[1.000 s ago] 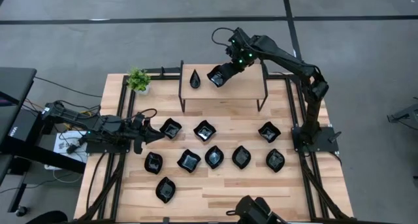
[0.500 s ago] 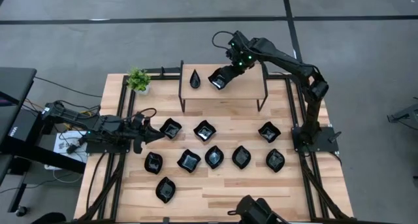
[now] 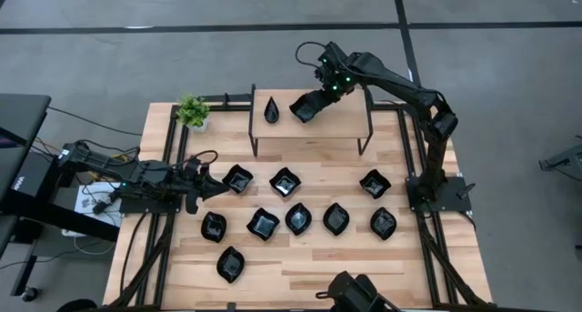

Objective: Pick & Place Mini shaped plates
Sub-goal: Put the black distorted square plate on the shelf

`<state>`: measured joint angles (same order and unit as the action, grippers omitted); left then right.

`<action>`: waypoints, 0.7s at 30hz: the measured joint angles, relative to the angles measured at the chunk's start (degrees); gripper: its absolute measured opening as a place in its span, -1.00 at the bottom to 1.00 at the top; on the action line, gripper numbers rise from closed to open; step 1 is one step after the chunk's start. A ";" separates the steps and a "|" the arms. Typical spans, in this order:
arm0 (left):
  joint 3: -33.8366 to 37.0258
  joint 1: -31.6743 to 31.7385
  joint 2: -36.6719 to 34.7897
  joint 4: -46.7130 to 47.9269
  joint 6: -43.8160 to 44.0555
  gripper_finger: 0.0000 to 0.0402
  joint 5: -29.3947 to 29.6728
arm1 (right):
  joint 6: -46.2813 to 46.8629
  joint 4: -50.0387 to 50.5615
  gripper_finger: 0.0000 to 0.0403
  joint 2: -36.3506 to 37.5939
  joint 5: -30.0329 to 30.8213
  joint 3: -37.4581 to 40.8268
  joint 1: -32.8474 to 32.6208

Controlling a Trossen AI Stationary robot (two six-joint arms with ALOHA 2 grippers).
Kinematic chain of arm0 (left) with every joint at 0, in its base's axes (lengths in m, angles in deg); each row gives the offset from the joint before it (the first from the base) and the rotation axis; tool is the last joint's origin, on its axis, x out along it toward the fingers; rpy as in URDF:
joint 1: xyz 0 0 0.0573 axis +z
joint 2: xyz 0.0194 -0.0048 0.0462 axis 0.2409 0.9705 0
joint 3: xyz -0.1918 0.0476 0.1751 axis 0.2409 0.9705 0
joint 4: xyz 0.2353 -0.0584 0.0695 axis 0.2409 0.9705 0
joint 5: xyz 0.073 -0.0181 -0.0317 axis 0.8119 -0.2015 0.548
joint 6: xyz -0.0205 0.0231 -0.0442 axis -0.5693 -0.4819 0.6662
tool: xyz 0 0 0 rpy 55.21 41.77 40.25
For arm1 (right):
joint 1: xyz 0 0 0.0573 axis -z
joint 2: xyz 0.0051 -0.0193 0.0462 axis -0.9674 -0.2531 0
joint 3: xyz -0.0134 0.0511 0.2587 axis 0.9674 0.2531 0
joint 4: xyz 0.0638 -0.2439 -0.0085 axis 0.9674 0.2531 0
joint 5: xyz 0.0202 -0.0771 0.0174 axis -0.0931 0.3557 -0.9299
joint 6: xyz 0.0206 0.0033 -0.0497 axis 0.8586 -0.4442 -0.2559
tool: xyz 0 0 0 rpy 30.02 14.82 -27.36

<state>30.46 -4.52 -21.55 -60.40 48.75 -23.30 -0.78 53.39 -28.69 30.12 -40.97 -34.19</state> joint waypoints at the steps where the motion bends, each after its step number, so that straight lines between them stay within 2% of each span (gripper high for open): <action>1: 0.00 0.00 0.00 0.00 0.00 -0.92 0.00 | -0.05 0.02 -0.89 0.00 0.02 0.00 0.00; 10: 0.00 0.00 0.00 0.00 0.00 -0.92 -0.02 | -0.92 0.28 -0.78 0.00 0.44 0.00 -0.19; 21: 0.00 0.02 0.00 0.00 0.00 -0.92 -0.02 | -5.58 1.49 -0.79 0.00 0.69 -0.55 0.00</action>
<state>30.46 -4.49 -21.55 -60.40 48.75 -23.33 -6.36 54.88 -28.69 30.81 -41.53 -34.19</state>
